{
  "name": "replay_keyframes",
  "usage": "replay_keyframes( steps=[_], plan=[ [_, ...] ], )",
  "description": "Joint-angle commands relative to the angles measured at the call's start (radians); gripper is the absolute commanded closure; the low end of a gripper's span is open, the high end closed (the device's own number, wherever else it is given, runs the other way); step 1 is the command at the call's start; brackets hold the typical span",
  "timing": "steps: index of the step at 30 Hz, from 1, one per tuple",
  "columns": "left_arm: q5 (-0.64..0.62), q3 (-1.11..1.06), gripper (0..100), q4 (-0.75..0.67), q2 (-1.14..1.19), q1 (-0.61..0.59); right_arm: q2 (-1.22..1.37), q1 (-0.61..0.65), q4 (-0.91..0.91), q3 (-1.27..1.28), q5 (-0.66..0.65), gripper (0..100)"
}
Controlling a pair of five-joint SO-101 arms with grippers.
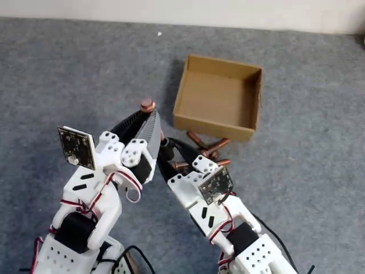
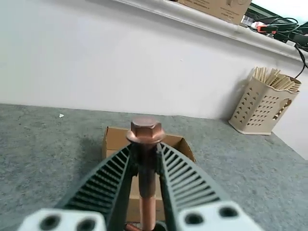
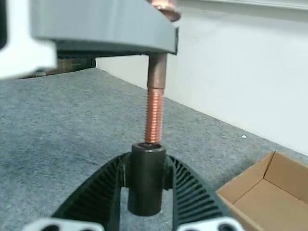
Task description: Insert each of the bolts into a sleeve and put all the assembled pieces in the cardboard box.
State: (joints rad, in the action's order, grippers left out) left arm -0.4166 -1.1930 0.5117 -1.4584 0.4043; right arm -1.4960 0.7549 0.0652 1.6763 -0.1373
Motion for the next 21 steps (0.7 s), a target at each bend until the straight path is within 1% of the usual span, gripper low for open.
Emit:
replay_keyframes(
  steps=[1, 3, 7, 15, 21],
  plan=[
    [0.058, 0.019, 99, 0.002, 0.002, 0.081, -0.018, -0.024, 0.047, 0.108, -0.005, 99.4],
    [0.08, 0.019, 99, 0.011, 0.002, 0.087, -0.016, -0.031, 0.047, 0.108, -0.005, 99.4],
    [0.081, 0.012, 99, 0.018, 0.002, 0.077, -0.016, -0.033, 0.047, 0.108, -0.005, 99.4],
    [0.083, 0.013, 99, 0.15, 0.002, 0.079, -0.018, -0.035, 0.047, 0.108, -0.005, 99.4],
    [0.083, 0.016, 99, 0.152, 0.002, 0.076, -0.013, -0.035, 0.044, 0.108, -0.009, 99.4]
  ],
)
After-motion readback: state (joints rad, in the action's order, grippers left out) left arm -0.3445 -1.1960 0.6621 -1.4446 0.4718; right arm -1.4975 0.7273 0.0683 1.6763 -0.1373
